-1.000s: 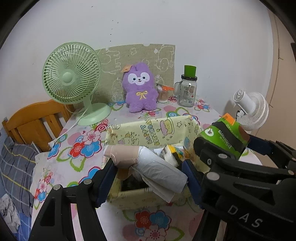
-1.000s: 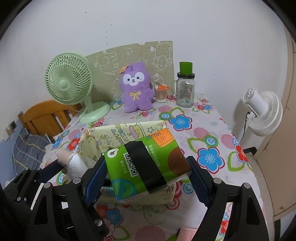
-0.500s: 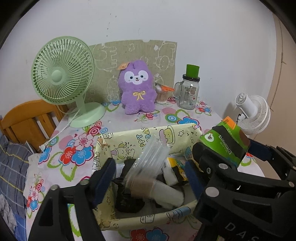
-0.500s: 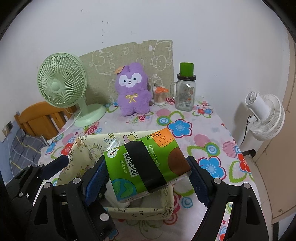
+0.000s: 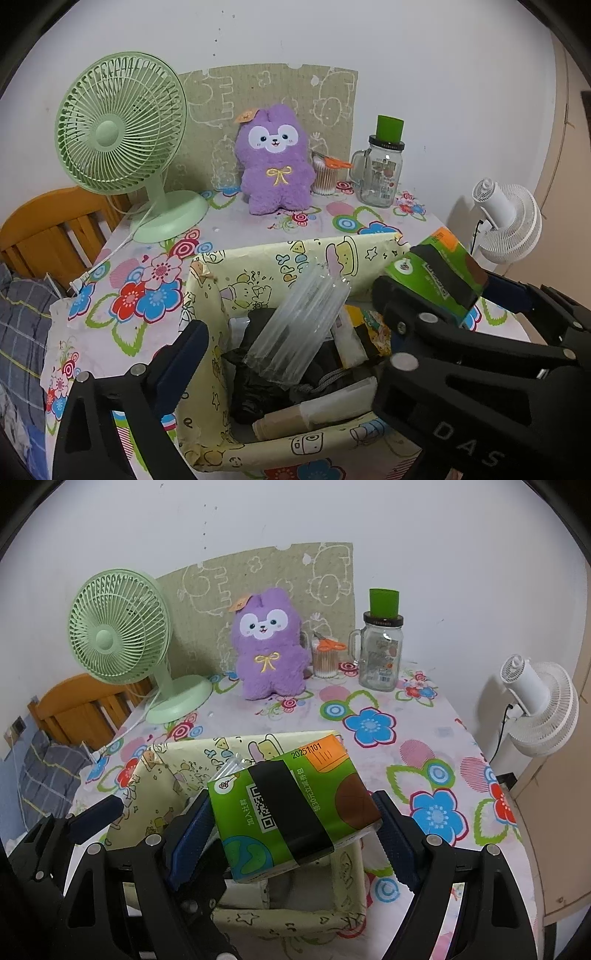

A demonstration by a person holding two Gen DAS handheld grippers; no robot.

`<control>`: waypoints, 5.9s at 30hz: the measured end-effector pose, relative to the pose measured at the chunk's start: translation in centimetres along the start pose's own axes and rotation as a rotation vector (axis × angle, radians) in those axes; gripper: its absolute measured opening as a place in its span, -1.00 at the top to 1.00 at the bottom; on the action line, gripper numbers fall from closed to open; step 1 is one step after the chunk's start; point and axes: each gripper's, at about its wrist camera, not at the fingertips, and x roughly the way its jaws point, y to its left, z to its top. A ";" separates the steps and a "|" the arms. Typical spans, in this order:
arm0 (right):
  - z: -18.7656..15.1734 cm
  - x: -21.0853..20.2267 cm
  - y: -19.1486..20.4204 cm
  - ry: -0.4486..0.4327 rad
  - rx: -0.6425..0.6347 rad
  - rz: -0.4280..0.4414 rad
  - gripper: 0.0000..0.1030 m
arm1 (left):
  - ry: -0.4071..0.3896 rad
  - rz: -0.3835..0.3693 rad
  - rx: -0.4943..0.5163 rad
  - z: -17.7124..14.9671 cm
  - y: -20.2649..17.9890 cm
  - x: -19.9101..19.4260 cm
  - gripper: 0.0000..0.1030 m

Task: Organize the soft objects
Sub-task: 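Open left tool to drop the white roll in the basket while right tool releases the green pack, then withdraw both open tools up and away from the basket, then lower left tool toward the white folded tissue while right tool approaches the pink packet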

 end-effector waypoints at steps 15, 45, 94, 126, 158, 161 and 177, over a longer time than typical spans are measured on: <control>-0.5 1.1 0.1 0.036 -0.006 0.022 -0.75 | 0.021 0.010 0.013 -0.7 0.2 0.0 -0.98; -3.1 -5.5 -0.3 -0.030 0.005 0.012 -0.81 | -0.014 0.004 -0.006 -3.4 -0.8 -5.6 -0.98; -9.8 -15.6 -1.7 -0.155 -0.006 -0.022 -0.81 | -0.111 -0.021 0.030 -9.3 -4.6 -14.0 -0.99; -16.0 -14.3 -2.6 -0.176 -0.035 -0.080 -0.81 | -0.088 -0.007 0.037 -14.8 -6.8 -10.9 -0.99; -19.6 -8.4 -5.5 -0.007 0.060 -0.104 -0.81 | 0.030 -0.015 -0.009 -18.0 -7.9 -5.7 -0.99; -19.6 -7.7 -5.6 0.013 0.053 -0.120 -0.81 | 0.046 -0.020 -0.013 -18.1 -7.9 -5.1 -0.89; -18.8 -5.8 -5.5 0.047 0.058 -0.137 -0.81 | 0.035 -0.013 -0.021 -17.4 -7.1 -4.3 -0.65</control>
